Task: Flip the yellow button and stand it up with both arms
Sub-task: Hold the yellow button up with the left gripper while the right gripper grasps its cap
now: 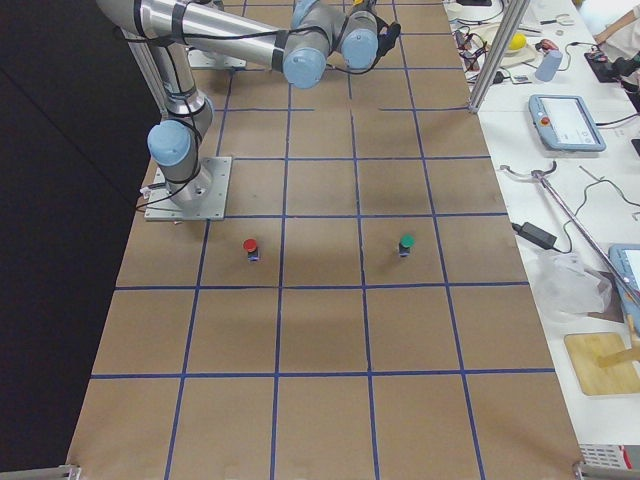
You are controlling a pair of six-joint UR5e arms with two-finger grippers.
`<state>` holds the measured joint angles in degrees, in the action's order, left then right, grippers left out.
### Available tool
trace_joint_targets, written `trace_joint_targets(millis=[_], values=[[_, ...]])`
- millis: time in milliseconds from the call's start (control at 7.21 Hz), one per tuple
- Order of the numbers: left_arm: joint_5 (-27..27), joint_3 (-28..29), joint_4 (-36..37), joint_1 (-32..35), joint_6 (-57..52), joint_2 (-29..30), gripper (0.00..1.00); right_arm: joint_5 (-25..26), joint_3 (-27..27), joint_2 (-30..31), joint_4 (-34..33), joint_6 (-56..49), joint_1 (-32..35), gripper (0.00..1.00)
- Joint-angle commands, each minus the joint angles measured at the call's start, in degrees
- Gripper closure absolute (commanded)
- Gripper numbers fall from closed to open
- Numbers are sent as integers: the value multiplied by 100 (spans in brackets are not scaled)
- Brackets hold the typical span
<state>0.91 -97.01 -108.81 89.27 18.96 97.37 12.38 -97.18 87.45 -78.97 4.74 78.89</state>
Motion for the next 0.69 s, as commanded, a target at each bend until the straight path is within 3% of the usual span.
trace_joint_targets(millis=[0,139,416,555], values=[[6,7,0,-14,20,1,98,106,-38,53,-5,-122,12,59],[15,7,0,-15,11,1,98,194,-38,53,-5,-227,3,67],[23,7,0,-24,11,-8,98,195,-38,88,4,-237,12,71],[23,7,0,-32,20,-8,90,195,-29,97,4,-237,-5,71]])
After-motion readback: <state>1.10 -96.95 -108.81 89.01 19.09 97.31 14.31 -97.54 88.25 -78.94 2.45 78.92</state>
